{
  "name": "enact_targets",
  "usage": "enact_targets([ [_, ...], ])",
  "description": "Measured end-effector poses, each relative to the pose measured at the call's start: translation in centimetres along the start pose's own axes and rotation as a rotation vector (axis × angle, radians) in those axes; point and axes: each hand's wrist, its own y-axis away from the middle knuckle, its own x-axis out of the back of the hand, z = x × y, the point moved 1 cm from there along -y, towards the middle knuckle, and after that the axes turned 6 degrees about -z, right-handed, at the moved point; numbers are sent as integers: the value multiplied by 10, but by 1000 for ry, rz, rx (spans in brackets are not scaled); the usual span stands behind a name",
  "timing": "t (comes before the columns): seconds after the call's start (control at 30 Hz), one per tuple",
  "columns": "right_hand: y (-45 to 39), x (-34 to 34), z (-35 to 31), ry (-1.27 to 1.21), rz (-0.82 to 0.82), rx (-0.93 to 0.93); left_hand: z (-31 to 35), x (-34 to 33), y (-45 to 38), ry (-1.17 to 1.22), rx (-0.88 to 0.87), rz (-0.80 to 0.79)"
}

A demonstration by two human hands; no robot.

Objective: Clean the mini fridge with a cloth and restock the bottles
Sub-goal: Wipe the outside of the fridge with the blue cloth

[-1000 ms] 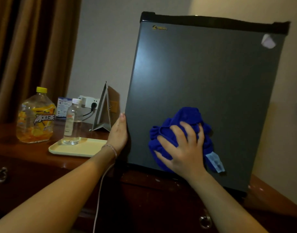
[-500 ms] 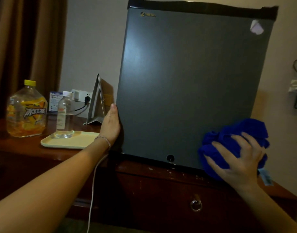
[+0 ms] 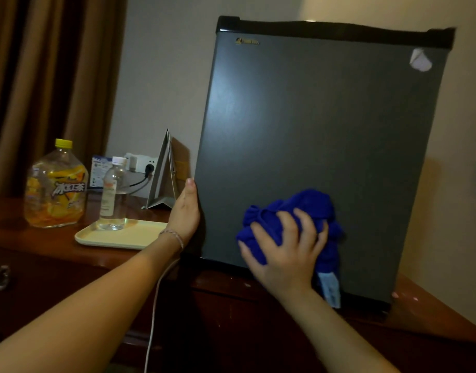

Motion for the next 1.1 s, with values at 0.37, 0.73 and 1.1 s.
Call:
enact_targets([
  [0.37,-10,-15,-10,-10,-74,291,-7,0,-3,-21,-13,-8],
  [0.73,27,35,106,58,-80,212,-4,-1,-2,12,-27,-18],
  [1.1,34,38,99,54,-53,114,-9,1,-7,30,0,-32],
])
